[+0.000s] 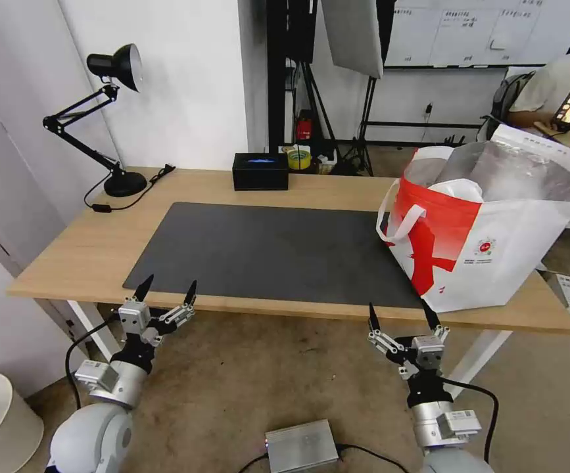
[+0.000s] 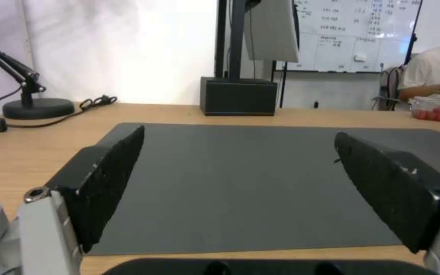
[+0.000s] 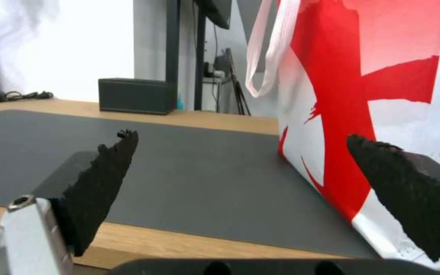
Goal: Pick up the trash from the table and place it into the takeout bag.
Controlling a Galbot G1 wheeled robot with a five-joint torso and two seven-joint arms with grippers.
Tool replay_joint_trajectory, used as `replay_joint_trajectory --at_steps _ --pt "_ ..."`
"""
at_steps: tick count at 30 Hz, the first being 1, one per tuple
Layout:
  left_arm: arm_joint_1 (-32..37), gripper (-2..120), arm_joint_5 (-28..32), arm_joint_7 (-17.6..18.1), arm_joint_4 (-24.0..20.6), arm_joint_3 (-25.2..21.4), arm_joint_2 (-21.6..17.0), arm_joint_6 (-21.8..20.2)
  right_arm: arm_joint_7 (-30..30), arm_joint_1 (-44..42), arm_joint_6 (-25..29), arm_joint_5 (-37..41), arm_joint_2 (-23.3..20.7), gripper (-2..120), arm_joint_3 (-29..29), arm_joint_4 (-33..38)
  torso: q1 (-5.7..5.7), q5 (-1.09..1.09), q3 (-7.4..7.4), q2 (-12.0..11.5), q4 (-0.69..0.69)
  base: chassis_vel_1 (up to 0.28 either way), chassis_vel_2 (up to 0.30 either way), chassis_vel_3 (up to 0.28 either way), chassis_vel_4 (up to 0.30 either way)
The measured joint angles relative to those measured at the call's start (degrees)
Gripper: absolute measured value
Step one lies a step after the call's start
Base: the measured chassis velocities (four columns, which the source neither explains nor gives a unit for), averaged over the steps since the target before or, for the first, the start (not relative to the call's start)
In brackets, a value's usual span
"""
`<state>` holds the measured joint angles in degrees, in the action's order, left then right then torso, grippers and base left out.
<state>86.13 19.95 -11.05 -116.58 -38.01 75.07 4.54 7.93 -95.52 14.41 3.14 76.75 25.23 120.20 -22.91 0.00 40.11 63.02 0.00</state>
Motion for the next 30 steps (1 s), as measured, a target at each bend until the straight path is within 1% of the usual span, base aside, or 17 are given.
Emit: replay_joint_trajectory --at_steps 30 --pt "-0.07 100 -0.12 0.39 -0.20 0.07 -0.18 0.00 0.00 0.00 0.00 0.00 0.00 100 0.00 0.00 0.00 0.00 0.00 0.00 0.00 0.000 0.000 0.000 0.000"
